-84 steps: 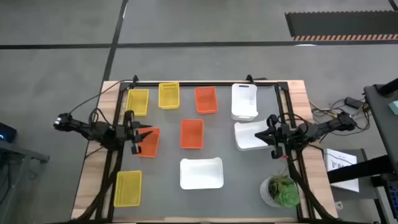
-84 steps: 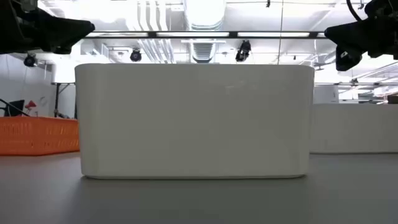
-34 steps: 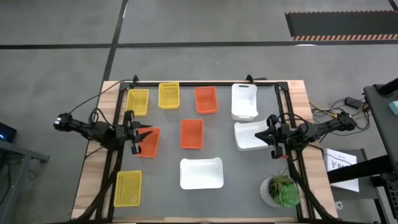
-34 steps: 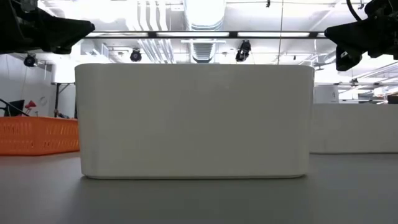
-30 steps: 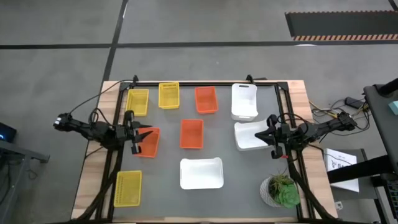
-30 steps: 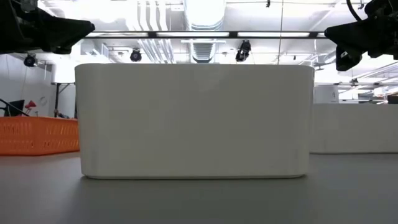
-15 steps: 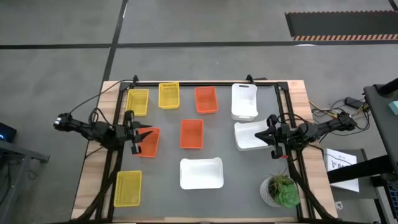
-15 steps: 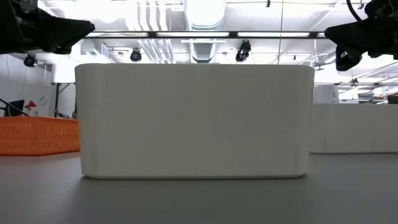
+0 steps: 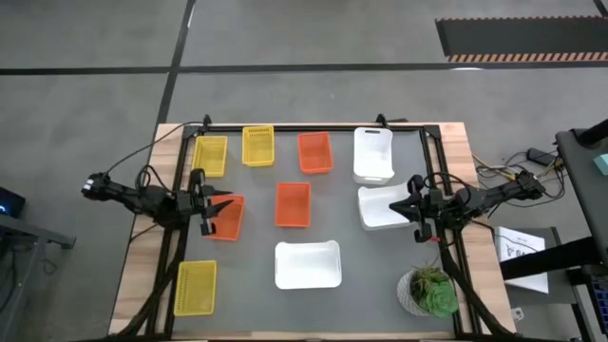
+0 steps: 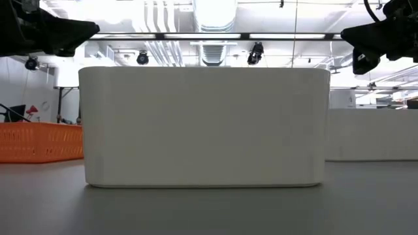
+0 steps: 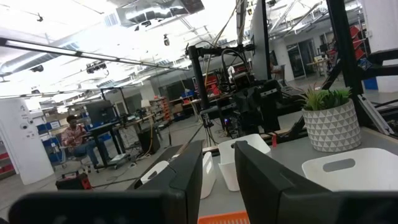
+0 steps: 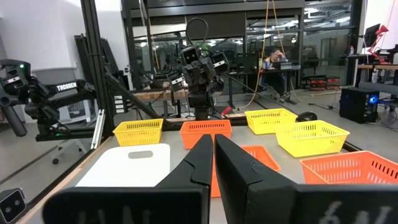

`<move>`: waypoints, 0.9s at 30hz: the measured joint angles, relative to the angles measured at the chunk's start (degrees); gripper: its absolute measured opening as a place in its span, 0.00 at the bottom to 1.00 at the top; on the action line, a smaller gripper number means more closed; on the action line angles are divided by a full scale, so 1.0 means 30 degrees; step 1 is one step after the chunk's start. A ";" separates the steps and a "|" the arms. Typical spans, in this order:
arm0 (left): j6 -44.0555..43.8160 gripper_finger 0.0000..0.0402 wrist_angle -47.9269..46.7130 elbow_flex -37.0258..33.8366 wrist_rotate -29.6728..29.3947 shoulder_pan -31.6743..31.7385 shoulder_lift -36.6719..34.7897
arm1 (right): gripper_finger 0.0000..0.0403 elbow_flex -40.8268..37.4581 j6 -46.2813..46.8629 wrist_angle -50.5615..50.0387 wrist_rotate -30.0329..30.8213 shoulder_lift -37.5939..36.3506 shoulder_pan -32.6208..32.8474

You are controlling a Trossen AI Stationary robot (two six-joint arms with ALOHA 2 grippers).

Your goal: Stack baskets by color

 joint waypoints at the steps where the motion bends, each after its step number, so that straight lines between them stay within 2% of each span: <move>1: 0.0000 0.20 0.0002 0.0005 -0.0002 0.0007 0.0004 | 0.02 0.0000 0.0000 0.0005 0.0002 0.0001 0.0000; 20: -0.0003 0.20 0.0002 0.0004 -0.0002 0.0002 0.0005 | 0.02 0.0000 0.0671 -0.0046 0.0002 -0.0005 0.0000; 27: -0.1878 0.20 0.0557 0.0001 0.0058 0.0000 0.0007 | 0.02 0.0000 0.0663 -0.0036 0.0000 0.0000 0.0000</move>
